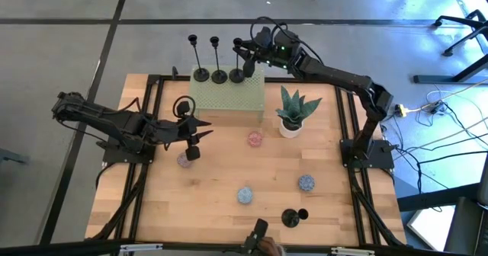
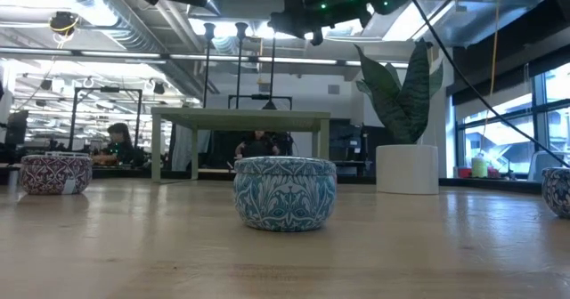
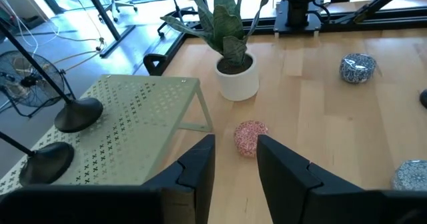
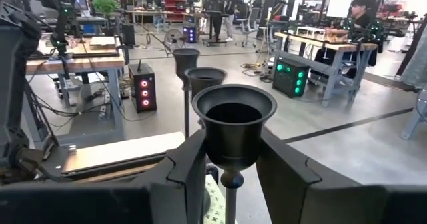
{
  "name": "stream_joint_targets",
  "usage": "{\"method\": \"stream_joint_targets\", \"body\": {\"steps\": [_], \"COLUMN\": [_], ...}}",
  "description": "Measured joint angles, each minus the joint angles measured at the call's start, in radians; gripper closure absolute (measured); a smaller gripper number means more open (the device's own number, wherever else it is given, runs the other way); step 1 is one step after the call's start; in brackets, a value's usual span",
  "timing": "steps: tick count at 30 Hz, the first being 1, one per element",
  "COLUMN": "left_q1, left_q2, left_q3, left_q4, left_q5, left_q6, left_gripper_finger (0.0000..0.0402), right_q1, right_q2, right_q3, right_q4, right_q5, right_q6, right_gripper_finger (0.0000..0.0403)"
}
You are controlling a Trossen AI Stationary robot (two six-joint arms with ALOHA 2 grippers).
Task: Pick & Place candle stick holders
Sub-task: Align the black candle holder with the other black candle holder on the shelf
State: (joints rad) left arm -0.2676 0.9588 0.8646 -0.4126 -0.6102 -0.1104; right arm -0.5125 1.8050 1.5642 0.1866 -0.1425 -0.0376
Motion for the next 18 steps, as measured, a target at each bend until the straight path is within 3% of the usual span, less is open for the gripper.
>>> {"method": "stream_joint_targets", "body": {"steps": [18], "left_q1": [0.000], "left_q2": [0.000], "left_q3": [0.000], "left_q4": [0.000], "left_q5": [0.000], "left_q6": [0.000], "left_gripper_finger": [0.0295], "right_q1": [-0.024], "right_q2": [0.041], "right_q3": [0.000], "right_q4": [0.029], "right_q5": [0.000], "right_q6": [0.042], "right_gripper_finger": [0.0278]}}
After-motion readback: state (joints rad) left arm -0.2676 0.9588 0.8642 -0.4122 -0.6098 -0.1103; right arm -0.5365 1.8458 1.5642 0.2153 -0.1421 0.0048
